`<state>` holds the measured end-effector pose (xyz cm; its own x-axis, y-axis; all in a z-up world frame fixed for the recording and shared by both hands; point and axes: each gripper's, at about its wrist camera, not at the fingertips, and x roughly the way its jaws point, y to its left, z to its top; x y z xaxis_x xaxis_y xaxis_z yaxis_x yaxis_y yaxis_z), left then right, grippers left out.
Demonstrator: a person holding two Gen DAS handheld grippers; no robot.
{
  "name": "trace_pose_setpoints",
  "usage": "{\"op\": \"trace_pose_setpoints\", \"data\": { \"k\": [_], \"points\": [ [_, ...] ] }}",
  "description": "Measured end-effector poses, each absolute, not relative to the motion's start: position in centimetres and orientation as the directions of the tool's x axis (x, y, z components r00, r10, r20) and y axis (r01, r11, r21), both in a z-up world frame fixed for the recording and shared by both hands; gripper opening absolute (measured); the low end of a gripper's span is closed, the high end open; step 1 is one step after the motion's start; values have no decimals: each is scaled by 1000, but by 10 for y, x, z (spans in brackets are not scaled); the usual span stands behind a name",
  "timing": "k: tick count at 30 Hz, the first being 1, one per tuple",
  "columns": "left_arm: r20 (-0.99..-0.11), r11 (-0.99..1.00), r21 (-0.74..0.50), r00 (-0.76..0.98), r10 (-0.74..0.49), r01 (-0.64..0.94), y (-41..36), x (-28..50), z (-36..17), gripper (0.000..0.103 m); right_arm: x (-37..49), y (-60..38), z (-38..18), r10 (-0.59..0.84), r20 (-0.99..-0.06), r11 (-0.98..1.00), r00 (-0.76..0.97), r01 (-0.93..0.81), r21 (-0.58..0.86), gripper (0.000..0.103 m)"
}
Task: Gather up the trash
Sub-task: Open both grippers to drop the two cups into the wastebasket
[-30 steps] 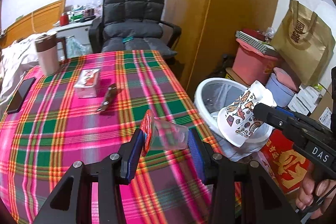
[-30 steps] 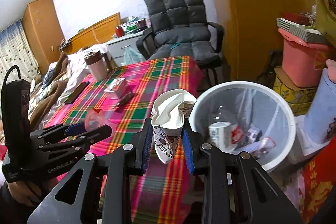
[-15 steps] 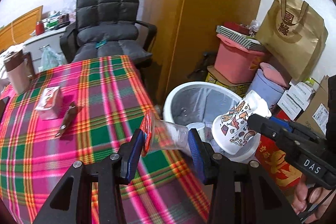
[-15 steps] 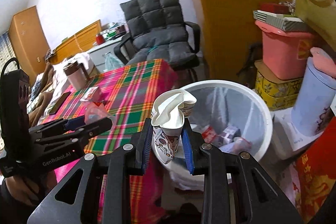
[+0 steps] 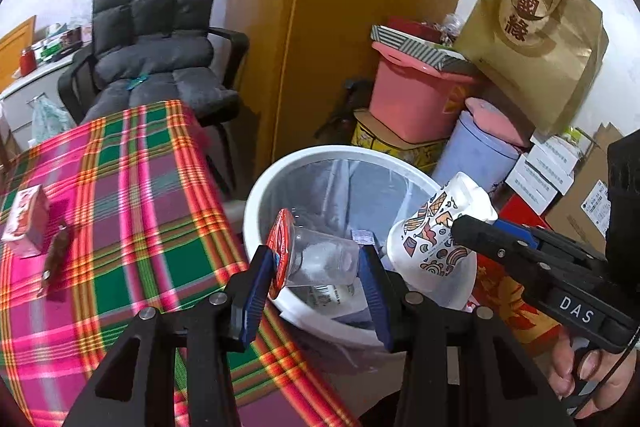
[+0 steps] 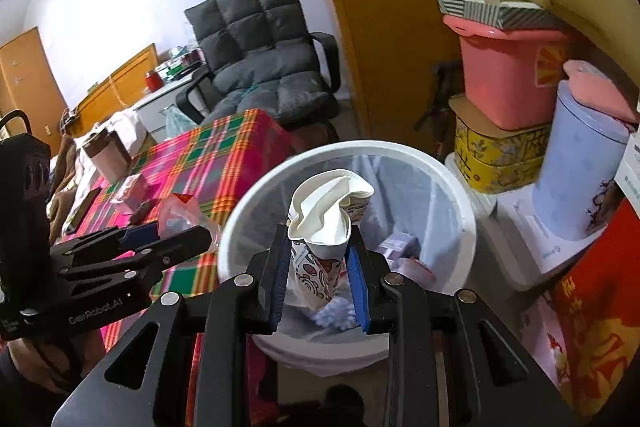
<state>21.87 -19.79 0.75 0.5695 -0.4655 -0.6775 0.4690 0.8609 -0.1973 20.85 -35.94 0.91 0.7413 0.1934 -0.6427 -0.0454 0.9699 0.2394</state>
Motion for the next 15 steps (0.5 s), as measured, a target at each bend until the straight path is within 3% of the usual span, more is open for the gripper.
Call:
{"op": "trace_pose_setpoints", "data": {
  "k": [15],
  "points": [
    [-697,833,-191,526,-488,520,-228,243,-12,49,224,-375,-9,200,-692,968,694,-29,251,31]
  ]
}}
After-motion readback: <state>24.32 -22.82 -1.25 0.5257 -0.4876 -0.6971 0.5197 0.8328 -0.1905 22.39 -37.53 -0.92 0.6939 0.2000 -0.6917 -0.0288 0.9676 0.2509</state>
